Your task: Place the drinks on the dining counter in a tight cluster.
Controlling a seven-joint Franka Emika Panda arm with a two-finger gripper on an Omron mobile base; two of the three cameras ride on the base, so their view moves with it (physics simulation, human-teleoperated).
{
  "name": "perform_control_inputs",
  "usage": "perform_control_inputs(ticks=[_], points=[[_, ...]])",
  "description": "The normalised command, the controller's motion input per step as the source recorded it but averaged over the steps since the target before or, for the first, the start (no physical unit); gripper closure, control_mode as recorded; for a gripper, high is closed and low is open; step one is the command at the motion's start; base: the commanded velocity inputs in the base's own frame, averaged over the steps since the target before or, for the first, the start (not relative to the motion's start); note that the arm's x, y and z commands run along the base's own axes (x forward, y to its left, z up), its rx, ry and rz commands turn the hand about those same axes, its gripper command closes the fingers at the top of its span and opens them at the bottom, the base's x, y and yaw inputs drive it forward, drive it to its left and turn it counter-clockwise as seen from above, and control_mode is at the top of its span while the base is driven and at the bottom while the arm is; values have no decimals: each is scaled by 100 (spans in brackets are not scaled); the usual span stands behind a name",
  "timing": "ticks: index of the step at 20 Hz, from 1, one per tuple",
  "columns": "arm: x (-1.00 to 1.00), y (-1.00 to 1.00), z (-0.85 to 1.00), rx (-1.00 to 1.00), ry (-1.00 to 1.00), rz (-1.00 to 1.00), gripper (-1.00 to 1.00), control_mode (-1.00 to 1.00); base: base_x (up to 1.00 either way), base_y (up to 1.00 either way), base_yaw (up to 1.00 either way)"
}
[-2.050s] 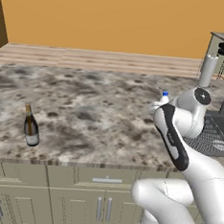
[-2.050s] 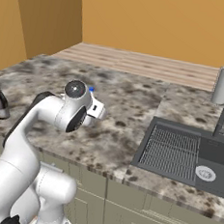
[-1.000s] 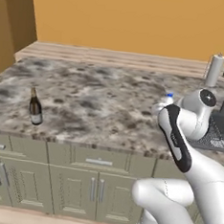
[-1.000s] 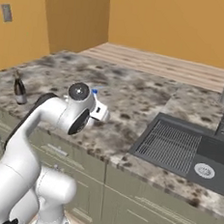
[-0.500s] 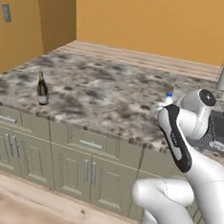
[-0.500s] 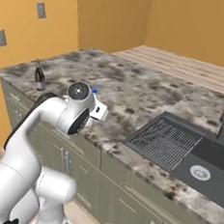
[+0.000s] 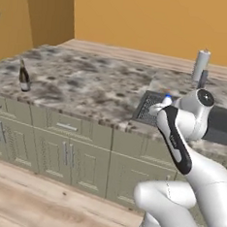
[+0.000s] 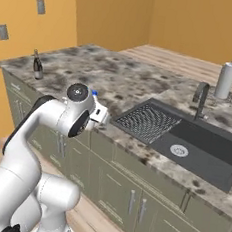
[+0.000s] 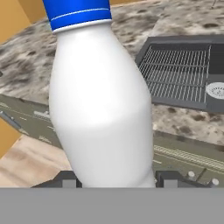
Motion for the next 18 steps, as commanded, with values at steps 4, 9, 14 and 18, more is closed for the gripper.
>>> perform_control_inputs(ticks=[4,9,14,18], points=[[0,0,0,0,0,0,100,100,-80,-51,2],[0,0,0,0,0,0,100,100,-72,-53,0],[0,0,0,0,0,0,100,100,-64,-55,0],[0,0,0,0,0,0,100,100,-54,-59,0]])
